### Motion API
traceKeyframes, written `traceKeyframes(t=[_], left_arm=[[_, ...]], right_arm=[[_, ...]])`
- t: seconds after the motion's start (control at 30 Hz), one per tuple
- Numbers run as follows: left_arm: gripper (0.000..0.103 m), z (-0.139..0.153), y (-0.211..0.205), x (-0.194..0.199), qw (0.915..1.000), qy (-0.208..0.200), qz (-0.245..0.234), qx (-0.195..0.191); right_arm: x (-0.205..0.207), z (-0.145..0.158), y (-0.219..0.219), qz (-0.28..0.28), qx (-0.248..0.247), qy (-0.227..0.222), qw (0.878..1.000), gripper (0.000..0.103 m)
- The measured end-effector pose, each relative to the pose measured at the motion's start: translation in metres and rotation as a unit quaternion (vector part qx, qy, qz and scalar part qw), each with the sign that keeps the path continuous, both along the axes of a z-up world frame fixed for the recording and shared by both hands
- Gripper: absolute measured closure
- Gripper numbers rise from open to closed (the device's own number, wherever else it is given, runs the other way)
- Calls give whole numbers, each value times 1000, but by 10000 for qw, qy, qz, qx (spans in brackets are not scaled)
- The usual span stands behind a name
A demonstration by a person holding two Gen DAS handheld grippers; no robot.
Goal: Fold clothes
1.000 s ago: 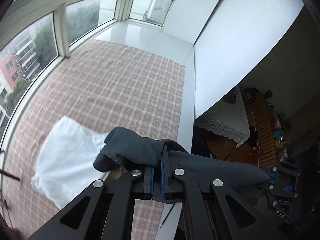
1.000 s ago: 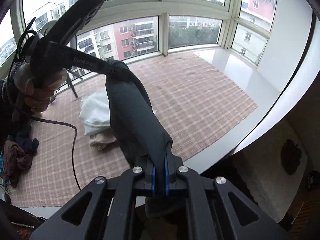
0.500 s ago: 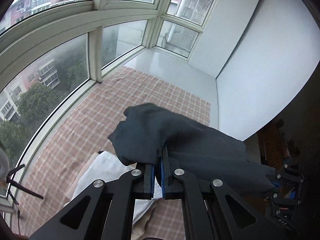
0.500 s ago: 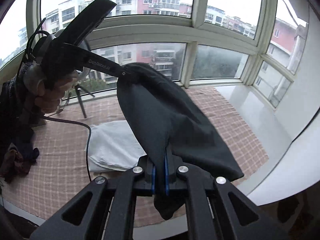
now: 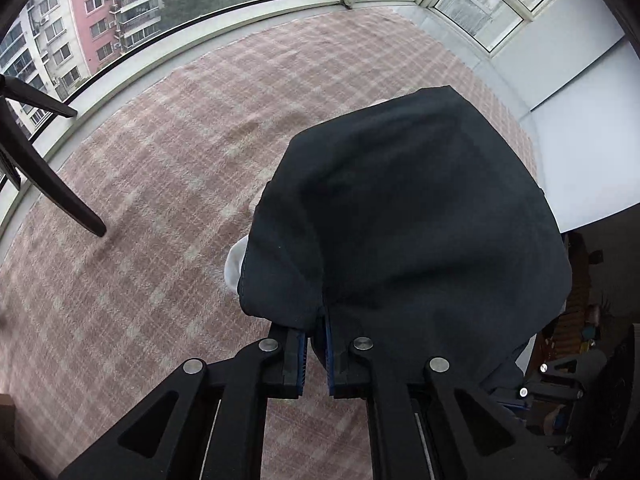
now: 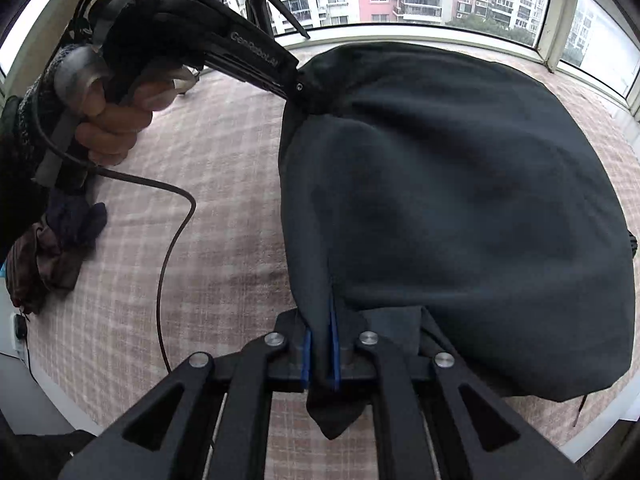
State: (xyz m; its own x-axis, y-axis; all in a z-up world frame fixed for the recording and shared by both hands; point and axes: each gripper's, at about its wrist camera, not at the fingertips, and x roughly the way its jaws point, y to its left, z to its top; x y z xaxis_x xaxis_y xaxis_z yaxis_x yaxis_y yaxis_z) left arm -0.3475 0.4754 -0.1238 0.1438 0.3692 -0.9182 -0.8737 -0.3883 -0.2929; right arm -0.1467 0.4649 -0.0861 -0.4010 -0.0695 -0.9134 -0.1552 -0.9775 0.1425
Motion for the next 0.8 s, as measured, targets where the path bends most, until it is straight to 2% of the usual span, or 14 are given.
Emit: traceKeyframes(t=[0.1, 0.17, 0.2, 0.27, 0.33, 0.37, 0.47, 0.53, 0.6, 0.67, 0.73, 0.8], left_arm=[[81, 3, -5, 6, 9998, 109, -156, 7], [77, 7, -16, 8, 9996, 228, -169, 34], [76, 8, -23, 8, 9995, 299, -135, 9], [76, 14, -40, 8, 9991, 424, -18, 2], [76, 23, -57, 11, 9986, 527, 75, 44], [76, 29, -64, 15, 9983, 573, 92, 108], [76, 43, -76, 31, 9963, 799, 67, 316], [76, 44, -72, 38, 9958, 821, 101, 403], [76, 39, -58, 36, 9966, 646, 222, 466], [76, 33, -41, 34, 9961, 680, 276, 480], [76, 23, -27, 27, 9965, 577, 337, 495], [76, 11, -14, 17, 9966, 545, 464, 408]], right_arm=[[20, 17, 11, 164, -171, 14, 9997, 88], [43, 36, 21, 224, -389, 121, 9989, 74], [53, 48, 32, 212, -558, 234, 9979, 70], [73, 67, 57, 89, -966, 455, 9942, 53], [89, 82, 81, -34, -1300, 656, 9893, 53], [93, 89, 92, -159, -1230, 784, 9892, 53], [82, 94, 119, -497, -402, 993, 9930, 53], [61, 86, 140, -636, 88, 937, 9935, 53], [31, 67, 159, -648, 212, 759, 9948, 53], [3, 49, 180, -703, 326, 562, 9954, 53], [-18, 36, 201, -857, 237, 423, 9951, 53], [-37, 26, 219, -894, -82, 311, 9955, 53]])
